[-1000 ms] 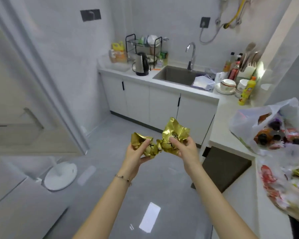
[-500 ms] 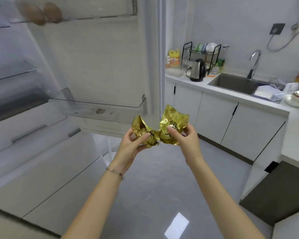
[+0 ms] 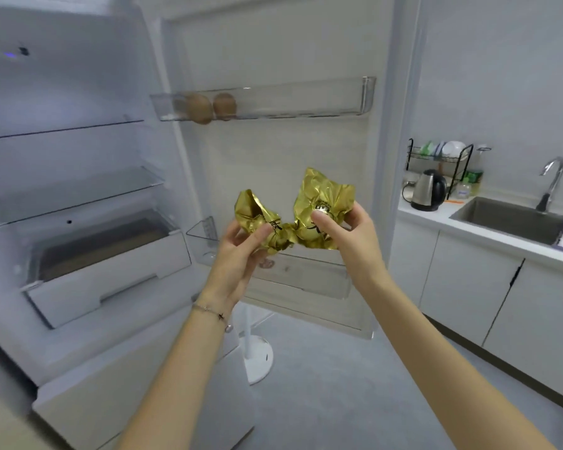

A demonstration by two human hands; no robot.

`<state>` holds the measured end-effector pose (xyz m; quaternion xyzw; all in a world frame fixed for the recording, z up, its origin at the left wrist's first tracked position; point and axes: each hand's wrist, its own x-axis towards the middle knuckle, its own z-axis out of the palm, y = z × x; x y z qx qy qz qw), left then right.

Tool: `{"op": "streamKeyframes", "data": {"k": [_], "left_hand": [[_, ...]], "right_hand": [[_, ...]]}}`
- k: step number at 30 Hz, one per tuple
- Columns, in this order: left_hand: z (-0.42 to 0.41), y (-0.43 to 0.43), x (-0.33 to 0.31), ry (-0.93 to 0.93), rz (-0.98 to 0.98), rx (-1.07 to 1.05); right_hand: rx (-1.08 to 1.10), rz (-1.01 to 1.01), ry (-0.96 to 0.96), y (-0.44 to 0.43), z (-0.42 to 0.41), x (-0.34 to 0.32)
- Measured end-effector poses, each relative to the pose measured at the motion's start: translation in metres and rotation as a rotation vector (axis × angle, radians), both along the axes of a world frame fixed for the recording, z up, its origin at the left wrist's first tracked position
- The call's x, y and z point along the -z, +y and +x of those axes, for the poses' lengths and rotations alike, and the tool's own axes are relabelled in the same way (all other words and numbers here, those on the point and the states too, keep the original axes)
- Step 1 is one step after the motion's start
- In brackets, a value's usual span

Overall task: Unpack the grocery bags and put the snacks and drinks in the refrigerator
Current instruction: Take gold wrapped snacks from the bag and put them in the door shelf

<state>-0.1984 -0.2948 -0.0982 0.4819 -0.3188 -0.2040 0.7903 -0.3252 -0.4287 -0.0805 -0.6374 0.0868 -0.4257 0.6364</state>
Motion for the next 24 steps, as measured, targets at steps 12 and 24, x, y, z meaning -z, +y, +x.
{"op": "streamKeyframes", "data": {"k": [12,24], "left_hand": [[0.055,-0.005,-0.099,-0.349,-0.119,-0.241],[0.127,-0.013,-0.193,-0.489,-0.287,-0.279]], "right_hand": [[-0.035,-0.314,-0.194,-0.008,0.067,-0.106],[0.308,-0.617,-0.225,-0.005,0.098,-0.206]]}}
